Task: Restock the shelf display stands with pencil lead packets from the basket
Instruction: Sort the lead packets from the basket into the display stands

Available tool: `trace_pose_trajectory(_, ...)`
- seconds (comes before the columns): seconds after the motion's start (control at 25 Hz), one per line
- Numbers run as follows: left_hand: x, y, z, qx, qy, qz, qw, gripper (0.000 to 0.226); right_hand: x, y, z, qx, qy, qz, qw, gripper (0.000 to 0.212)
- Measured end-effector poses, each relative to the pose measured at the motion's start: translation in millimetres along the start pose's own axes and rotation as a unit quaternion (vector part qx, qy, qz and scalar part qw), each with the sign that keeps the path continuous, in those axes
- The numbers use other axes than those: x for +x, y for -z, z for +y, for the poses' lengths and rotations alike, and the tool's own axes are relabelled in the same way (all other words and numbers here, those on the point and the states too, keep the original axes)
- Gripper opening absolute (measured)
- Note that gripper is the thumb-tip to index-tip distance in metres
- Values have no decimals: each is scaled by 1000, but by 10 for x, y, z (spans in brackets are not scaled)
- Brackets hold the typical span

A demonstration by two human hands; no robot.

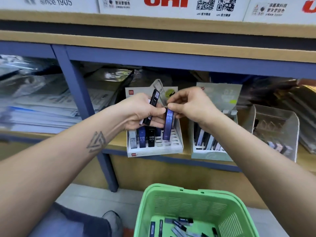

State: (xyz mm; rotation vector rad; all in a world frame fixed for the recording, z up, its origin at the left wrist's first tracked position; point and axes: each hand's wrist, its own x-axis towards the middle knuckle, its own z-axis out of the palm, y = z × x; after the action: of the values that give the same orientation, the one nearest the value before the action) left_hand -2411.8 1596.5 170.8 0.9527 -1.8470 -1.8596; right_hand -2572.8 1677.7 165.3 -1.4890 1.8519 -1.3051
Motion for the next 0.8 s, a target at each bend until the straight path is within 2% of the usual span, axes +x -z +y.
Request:
trace_pose_trajectory(0.12,16,171,-6,26,16,73,997,3,40,-174,168,-105,44,10,993,21)
trace_pose_trajectory(0.24,45,257,34,6,41,95,995,10,33,-322,306,-141,48,7,989,18)
trace_pose_trajectory(0.64,39,305,84,-74,100,48,991,10,136,-370,423,-123,29,22,992,15)
trace_pose_trajectory(0.72,35,304,73,-93,114,35,988,12,159,-369,427,-129,48,7,990,15)
trace_pose_trajectory(0.8,29,325,55,-110,125,22,986,16,171,-396,410,-166,105,-38,980,13)
